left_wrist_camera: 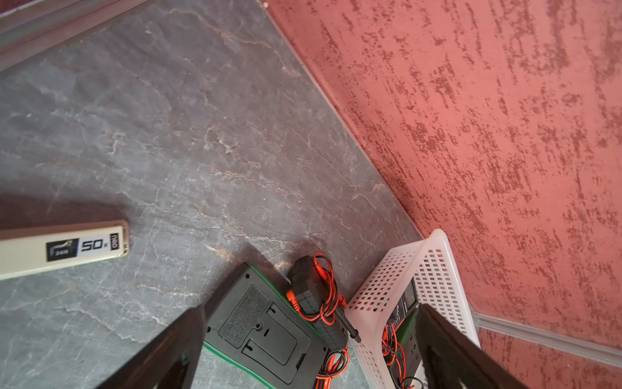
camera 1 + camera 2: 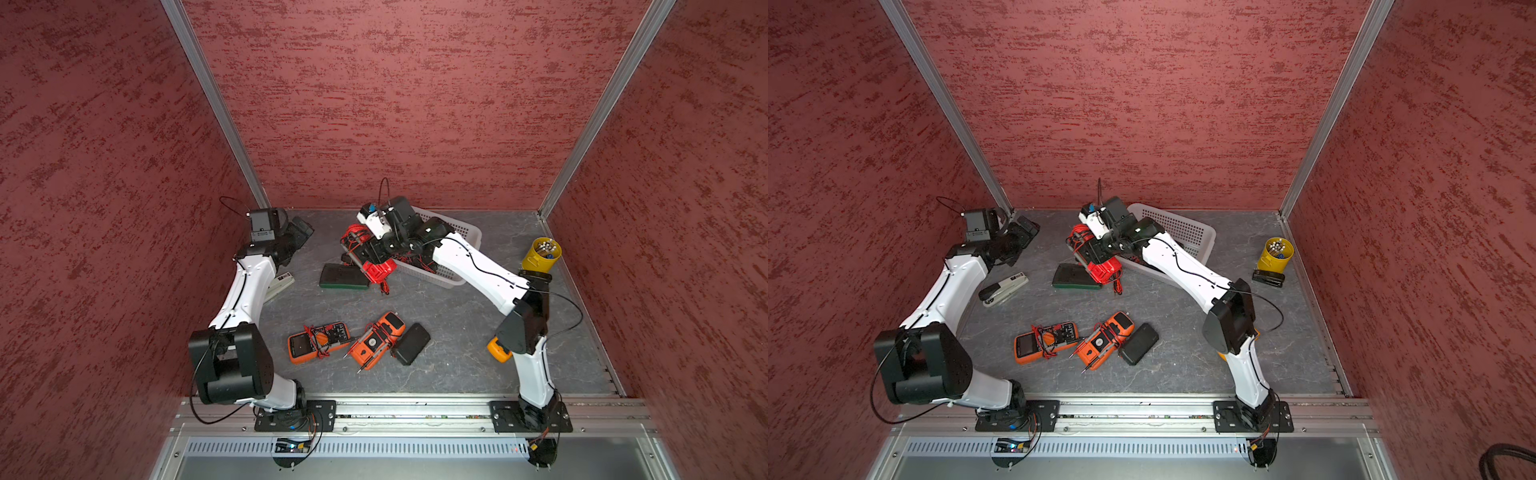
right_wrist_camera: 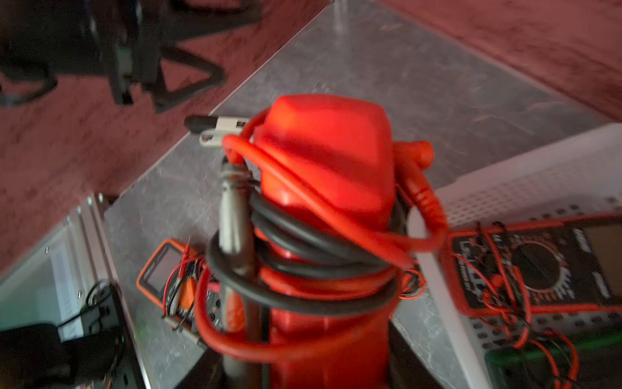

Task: Put the multimeter into the basket
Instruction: Pick up the multimeter from the center of the board, then place the multimeter in the basket.

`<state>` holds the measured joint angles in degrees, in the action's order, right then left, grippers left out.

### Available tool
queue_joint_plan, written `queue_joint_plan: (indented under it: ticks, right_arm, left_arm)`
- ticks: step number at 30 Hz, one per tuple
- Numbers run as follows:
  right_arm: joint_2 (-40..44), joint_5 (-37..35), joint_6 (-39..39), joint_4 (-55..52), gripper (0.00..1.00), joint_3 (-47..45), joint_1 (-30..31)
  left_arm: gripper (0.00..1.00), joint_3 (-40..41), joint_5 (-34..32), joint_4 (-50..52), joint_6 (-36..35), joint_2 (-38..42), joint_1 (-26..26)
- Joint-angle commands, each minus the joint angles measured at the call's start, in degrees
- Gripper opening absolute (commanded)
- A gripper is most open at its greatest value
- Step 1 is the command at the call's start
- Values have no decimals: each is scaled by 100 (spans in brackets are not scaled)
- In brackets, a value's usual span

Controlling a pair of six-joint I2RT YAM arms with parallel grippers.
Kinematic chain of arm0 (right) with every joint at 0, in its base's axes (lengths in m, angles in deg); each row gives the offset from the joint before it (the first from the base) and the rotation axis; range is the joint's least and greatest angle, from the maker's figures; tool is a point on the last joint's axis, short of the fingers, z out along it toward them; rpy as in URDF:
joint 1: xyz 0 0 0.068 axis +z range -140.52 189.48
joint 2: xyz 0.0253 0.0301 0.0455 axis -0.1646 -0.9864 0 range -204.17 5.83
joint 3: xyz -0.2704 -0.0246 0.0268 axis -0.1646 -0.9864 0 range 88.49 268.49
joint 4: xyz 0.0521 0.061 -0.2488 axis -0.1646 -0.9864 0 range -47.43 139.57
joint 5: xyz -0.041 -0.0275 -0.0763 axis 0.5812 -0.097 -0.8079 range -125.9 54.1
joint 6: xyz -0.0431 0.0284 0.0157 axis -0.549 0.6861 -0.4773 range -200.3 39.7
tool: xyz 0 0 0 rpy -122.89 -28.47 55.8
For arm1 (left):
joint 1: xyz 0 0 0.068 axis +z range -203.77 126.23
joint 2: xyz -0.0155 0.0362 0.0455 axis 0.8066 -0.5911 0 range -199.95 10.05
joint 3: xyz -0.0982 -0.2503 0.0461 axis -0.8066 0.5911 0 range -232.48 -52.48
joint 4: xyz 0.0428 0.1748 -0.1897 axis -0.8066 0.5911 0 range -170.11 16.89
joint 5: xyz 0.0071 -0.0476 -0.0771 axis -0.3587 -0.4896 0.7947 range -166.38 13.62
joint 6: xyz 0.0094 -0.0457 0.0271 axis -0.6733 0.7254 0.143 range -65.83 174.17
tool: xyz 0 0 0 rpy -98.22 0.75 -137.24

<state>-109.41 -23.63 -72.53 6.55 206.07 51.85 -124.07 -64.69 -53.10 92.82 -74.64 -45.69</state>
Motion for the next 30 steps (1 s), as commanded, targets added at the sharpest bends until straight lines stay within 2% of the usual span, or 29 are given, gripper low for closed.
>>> queue_joint_plan:
  ticks: [1, 8, 14, 18, 25, 30]
  right_arm:
    - [852, -723, 1099, 1213, 0, -599, -329]
    - [2079, -1348, 2146, 1701, 0, -2354, -936]
    - [2988, -1388, 2831, 2388, 0, -3676, -1546]
    - [3361, -1415, 3120, 2585, 0, -4144, -1872]
    - [3210, -1212, 3859, 3136, 0, -4356, -2136]
    - [2391, -842, 4425, 4249, 0, -4263, -2136]
  left_arm:
    - [100, -320, -42, -64, -376, -90, -245]
    - [100, -920, -83, 70, -794, -475, -767]
    - [100, -1393, 238, 112, -943, -892, -1192]
    - [100, -1665, 561, 123, -986, -1175, -1412]
    - [100, -2035, 926, 214, -983, -1615, -1680]
    - [100, -2182, 1145, 226, -948, -1874, -1817]
